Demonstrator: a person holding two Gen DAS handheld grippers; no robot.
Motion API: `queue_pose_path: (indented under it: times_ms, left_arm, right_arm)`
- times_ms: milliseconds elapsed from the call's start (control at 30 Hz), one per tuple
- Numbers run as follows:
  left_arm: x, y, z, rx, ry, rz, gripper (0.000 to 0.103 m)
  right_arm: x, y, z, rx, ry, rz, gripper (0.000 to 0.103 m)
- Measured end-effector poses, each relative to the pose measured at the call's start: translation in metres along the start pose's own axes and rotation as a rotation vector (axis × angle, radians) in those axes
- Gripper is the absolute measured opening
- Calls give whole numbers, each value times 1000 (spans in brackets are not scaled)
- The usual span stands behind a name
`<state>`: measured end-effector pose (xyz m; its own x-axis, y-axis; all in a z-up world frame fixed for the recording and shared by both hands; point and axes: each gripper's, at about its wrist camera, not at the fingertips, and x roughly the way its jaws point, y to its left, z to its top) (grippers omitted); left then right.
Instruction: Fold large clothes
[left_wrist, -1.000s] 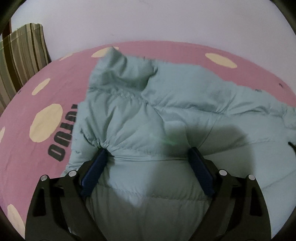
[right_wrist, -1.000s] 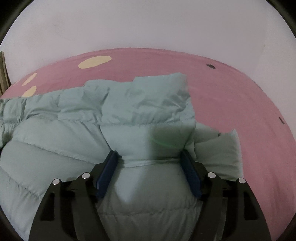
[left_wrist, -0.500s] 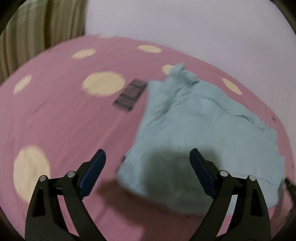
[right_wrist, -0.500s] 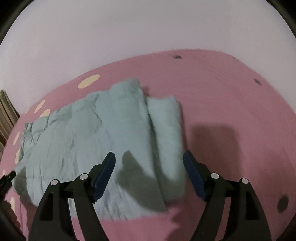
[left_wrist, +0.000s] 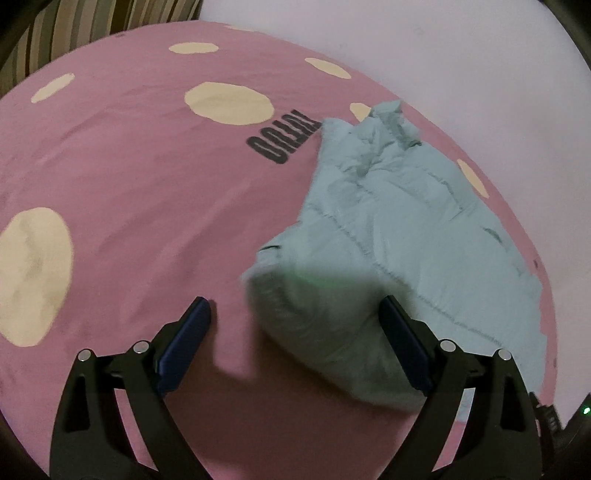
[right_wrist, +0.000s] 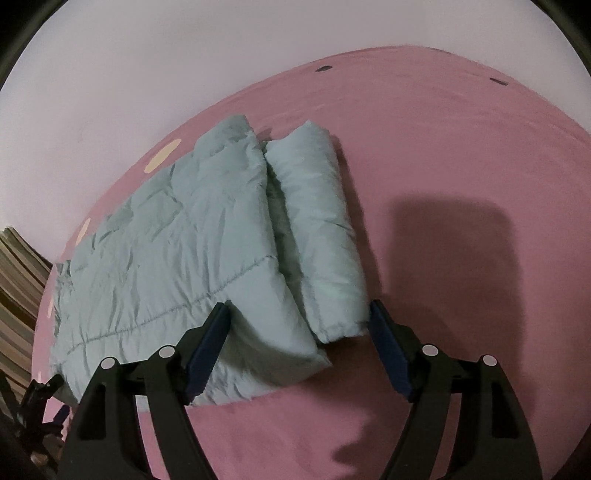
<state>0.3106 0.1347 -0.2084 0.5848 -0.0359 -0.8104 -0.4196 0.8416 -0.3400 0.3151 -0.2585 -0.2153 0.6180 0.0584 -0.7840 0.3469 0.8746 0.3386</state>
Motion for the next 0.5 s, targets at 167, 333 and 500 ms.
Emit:
queue_pose_path:
  times_ms: [167, 333, 500]
  left_arm:
    - [8, -9, 3, -6, -6, 21, 60]
    - [9, -16, 2, -4, 3, -24, 28]
    - [2, -19, 1, 14, -17, -28, 16]
  right_arm:
    - [7, 6, 1, 3, -4, -8, 59]
    - [8, 14, 0, -8, 13, 47, 29]
    - [0, 11, -2, 10, -4, 75, 21]
